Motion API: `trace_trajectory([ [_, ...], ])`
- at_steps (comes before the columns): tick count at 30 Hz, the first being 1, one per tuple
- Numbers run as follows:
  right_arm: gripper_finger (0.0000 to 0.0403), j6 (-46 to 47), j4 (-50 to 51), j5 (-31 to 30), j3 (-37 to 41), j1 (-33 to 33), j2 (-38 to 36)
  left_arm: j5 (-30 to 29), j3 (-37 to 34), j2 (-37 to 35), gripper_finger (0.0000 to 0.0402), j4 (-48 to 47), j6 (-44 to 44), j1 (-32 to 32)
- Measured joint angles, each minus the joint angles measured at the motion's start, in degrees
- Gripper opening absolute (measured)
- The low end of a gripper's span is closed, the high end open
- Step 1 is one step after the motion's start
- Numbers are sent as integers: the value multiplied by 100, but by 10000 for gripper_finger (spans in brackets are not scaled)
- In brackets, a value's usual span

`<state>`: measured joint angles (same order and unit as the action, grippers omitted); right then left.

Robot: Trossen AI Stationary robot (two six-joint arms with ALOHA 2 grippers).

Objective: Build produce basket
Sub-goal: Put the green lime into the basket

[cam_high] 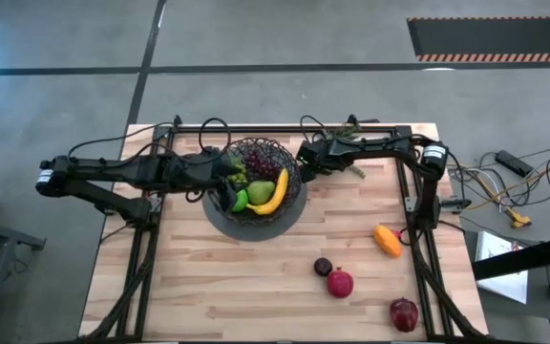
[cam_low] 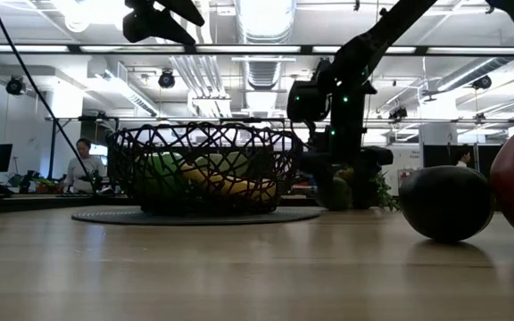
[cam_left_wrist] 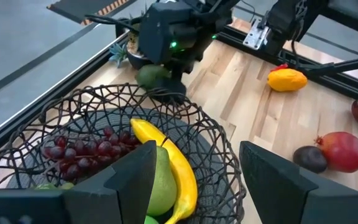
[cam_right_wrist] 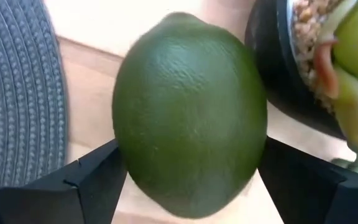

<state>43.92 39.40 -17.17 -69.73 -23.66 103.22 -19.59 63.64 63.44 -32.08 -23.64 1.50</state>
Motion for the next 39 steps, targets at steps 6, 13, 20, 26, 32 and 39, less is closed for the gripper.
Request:
trace_trajectory([
  [6,313,2,15,-68,-29,33,89,131,-1,-39,215,2,2,0],
  [13,240,-33,221,-109,-26,336,-122,162,1,-69,215,-47,54,0],
  [20,240,140,1182,-49,-26,841,-764,98,4,-327,215,-39,203,2],
  [26,240,302,1915,468,-26,1040,-1545,-110,22,-544,215,-17,371,0],
  [32,240,610,1411,1598,-140,1160,-2250,-190,52,-878,215,-160,624,-2],
  [39,240,942,-336,1890,-866,1462,-2053,-374,-28,-1251,215,-1086,175,-2],
])
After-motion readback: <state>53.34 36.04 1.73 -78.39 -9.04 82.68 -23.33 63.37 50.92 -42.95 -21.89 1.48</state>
